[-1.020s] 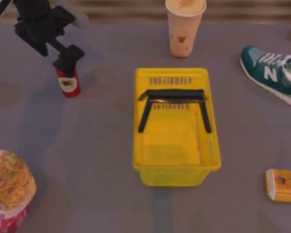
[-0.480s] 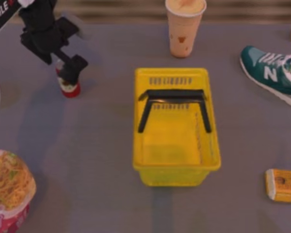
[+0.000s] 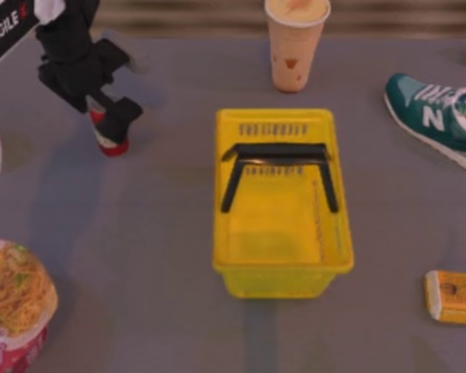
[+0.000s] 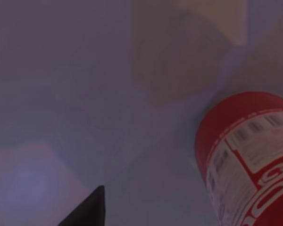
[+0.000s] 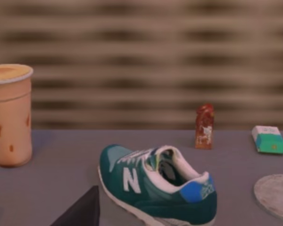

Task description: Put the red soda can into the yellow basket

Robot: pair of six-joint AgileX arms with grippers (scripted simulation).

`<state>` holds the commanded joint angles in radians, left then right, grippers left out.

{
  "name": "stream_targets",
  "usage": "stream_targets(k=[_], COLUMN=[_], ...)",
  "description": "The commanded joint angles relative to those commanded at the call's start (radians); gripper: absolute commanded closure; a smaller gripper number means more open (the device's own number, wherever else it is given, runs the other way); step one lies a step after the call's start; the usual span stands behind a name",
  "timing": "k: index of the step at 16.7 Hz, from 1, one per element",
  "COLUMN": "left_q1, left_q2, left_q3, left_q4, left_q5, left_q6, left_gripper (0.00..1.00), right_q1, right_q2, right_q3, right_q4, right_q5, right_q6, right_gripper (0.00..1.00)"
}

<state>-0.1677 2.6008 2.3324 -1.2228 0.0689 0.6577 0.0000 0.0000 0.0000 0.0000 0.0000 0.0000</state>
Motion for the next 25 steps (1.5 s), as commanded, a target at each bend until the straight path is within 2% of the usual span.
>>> stream_targets(k=[11,21,23,25], left_q1=[0.0,0.004,-0.001,-0.009], left_q2=[0.0,0.0,-0.009,-0.027], left_q3=[0.0,0.0,-0.014,-0.049], left_q4=[0.0,0.0,0.031,0.104], left_q5=[0.0,0.0,0.021,0.071], left_q6=[0.0,0.002,-0.006,-0.028], left_gripper=[0.98,1.0,1.0,1.0], right_q1=[0.0,0.0,0.0,0.0], right_q2=[0.0,0.0,0.0,0.0], right_q3=[0.0,0.0,0.0,0.0], right_q4=[0.0,0.0,0.0,0.0], right_q5=[0.0,0.0,0.0,0.0], right_q6=[0.0,0.0,0.0,0.0], right_gripper=[0.0,0.0,0.0,0.0])
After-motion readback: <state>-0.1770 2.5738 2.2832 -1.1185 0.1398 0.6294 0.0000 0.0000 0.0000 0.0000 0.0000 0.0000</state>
